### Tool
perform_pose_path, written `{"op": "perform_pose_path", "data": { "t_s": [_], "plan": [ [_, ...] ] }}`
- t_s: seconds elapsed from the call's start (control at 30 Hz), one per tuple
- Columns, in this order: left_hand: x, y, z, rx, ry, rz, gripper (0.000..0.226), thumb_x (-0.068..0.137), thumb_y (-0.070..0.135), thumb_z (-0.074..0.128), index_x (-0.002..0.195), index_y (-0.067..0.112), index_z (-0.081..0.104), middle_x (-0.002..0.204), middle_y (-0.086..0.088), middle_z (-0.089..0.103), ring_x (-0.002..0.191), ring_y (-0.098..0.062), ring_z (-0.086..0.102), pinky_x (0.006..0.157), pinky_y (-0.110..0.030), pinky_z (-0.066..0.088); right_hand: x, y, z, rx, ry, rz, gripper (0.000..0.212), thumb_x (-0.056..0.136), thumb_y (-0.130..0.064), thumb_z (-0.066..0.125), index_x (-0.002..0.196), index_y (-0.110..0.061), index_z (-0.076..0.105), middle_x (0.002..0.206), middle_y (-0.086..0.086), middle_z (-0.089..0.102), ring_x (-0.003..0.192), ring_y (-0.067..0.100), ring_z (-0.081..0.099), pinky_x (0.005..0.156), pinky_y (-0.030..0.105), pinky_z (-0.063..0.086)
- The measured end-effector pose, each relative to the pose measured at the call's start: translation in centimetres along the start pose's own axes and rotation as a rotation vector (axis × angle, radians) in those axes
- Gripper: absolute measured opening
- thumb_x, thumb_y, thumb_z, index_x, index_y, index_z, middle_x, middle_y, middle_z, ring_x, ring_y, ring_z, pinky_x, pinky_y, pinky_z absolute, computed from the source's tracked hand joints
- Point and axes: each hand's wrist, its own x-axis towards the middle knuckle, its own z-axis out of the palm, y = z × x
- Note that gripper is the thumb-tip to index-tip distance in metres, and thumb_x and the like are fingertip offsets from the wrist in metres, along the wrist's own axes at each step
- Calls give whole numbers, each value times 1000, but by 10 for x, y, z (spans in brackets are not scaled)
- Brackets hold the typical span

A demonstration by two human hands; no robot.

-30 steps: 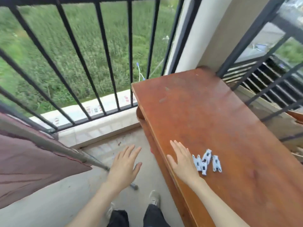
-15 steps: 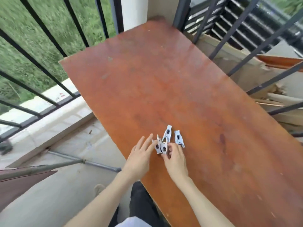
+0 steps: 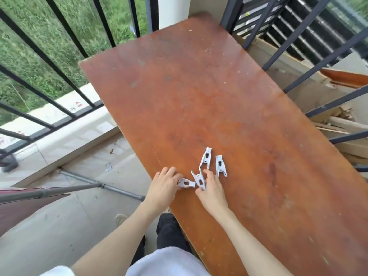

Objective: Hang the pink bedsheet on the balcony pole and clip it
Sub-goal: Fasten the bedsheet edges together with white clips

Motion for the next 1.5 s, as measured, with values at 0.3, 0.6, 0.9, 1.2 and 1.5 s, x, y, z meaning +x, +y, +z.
{"op": "perform_pose_path", "data": {
  "t_s": [0.3,0.6,0.9,1.2,1.5],
  "plan": [
    [-68,-69,-79,-912,286,-505,18,86,21,62,96,25,48,91,6,54,86,-13,54,64,-11,39,-18,-97,21,537,-145,-133,47,85,9,49,121,-20,42,102,8,58,83,14,59,69,12,49],
    [-162,-148,-172,-1223,678,-627,10,81,11,68,85,16,60,85,-1,62,76,-8,56,63,-8,42,-51,-258,92,883,-560,-283,20,90,-10,54,74,-16,43,52,-3,49,42,8,48,51,24,41],
    [-237,-162,-213,-1339,1027,-679,9,85,6,60,86,12,66,54,17,62,52,7,55,49,-8,40,-91,-334,132,365,-863,-626,42,71,-36,71,101,-7,65,57,-7,51,49,10,42,55,23,35],
    [-254,-160,-243,-1061,1331,-944,17,86,26,62,93,12,68,88,2,70,80,-3,59,64,-1,40,-102,-410,134,327,-1102,-802,12,81,-9,65,81,-20,61,58,-4,54,46,11,45,52,22,36],
    [-265,-165,-297,-363,1839,-1111,31,77,30,71,95,21,47,87,7,53,81,-6,52,70,-12,41,-142,-501,138,553,-1225,-933,21,83,-35,49,88,-16,41,104,3,71,47,13,45,52,29,36]
  ]
}}
